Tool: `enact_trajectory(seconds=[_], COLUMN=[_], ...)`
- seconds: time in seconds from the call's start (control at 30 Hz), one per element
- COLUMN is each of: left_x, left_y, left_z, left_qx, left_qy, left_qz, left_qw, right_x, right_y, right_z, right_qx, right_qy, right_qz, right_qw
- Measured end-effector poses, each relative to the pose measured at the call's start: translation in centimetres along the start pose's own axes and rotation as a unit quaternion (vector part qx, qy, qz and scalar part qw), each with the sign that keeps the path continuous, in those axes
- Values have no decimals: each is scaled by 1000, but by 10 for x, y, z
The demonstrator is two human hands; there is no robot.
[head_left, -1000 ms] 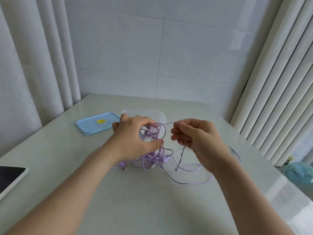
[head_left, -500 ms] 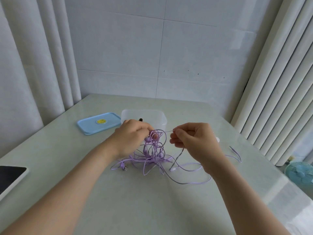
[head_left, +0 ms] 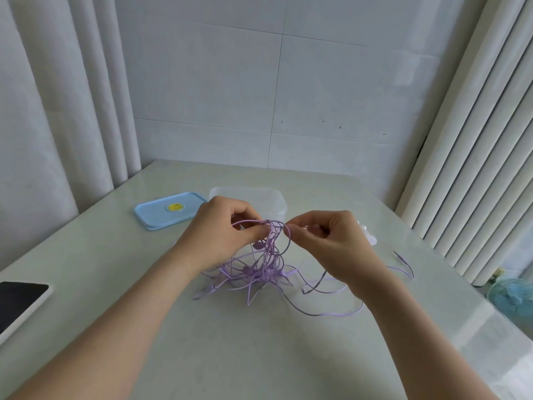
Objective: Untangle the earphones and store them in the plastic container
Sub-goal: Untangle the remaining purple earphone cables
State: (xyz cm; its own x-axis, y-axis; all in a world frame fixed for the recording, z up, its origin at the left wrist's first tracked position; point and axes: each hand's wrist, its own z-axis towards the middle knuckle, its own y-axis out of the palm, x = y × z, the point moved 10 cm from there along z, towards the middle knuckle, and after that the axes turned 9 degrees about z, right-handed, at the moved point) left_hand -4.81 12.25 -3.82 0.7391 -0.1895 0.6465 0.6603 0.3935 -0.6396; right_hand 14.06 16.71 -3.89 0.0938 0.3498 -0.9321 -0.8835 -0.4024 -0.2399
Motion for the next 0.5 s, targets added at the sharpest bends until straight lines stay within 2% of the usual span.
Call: enact_trajectory(seconds=[0.17,0.33,0.5], left_x=[2,-4,-6], left_y=[-5,-5,-11], left_z=[-1,0,2], left_qx=[11,8,19], left_qy=[-13,-41,-70], left_qz=[-61,-124,-215], left_qw=[998,991,974], right_x=[6,21,22], right_y=[-7,-6,-15], right_z=[4,5,7], right_qx=[28,33,60], right_qy=[-5,72,80], right_qz=[19,160,92], right_qw=[999,984,991])
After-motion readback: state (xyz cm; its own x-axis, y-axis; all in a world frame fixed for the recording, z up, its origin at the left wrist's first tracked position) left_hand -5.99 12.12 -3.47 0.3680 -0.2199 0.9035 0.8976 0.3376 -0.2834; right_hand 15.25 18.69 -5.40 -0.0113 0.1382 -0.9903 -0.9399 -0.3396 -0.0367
